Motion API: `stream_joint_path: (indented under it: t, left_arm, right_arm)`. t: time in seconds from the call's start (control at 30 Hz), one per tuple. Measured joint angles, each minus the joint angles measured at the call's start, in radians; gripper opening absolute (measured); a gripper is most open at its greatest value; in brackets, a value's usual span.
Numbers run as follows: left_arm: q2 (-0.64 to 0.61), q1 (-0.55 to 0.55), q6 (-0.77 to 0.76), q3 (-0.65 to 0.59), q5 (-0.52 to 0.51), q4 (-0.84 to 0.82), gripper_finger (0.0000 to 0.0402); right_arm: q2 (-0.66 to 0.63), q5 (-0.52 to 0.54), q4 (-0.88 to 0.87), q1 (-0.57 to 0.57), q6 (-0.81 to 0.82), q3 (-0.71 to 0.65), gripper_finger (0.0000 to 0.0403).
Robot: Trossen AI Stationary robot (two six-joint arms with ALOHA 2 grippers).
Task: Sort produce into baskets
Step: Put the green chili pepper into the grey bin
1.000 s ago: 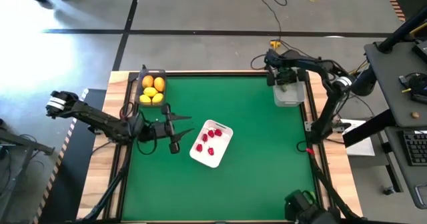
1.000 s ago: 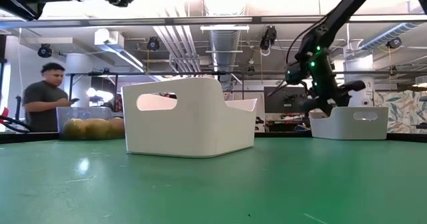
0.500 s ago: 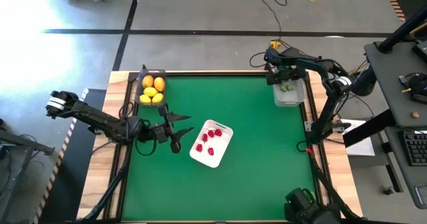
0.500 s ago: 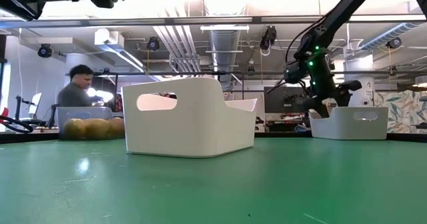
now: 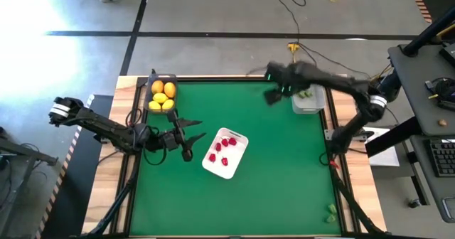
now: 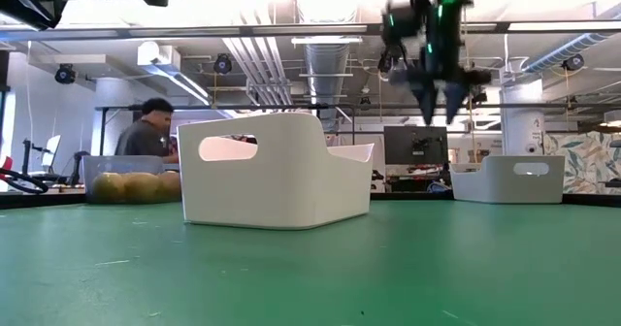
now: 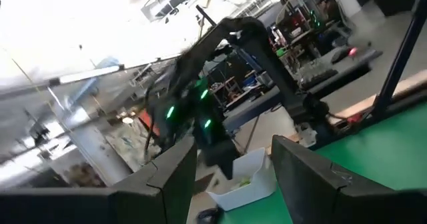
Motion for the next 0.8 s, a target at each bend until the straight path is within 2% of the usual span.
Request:
stream_joint_path:
  t: [0.1,0.27,0.43,0.57,0.63,0.8]
  left_arm:
    - [0.0,-0.001,-0.137,0.0,0.0,-0.004,0.0178]
    - [0.0,-0.018,-0.598,0.0,0.003,-0.06,0.0178]
    - [0.002,-0.057,-0.84,0.0,0.055,-0.126,0.0178]
    - [0.03,-0.112,-0.965,0.0,0.113,-0.104,0.0178]
    - [0.059,-0.146,-0.995,0.0,0.113,-0.07,0.0178]
    - [0.175,-0.223,-0.998,0.0,0.106,0.142,0.0178]
  right_arm:
    - [-0.043,0.002,-0.002,0.235,0.095,-0.009,0.0212]
    - [-0.044,0.046,-0.006,0.653,0.277,-0.019,0.021]
    - [0.009,-0.004,-0.051,1.014,0.566,-0.019,0.021]
    - [0.068,-0.123,-0.073,1.234,0.796,-0.019,0.0211]
    - [0.105,-0.228,-0.073,1.315,0.898,-0.019,0.0217]
    - [0.196,-0.509,-0.109,1.416,1.034,-0.021,0.0251]
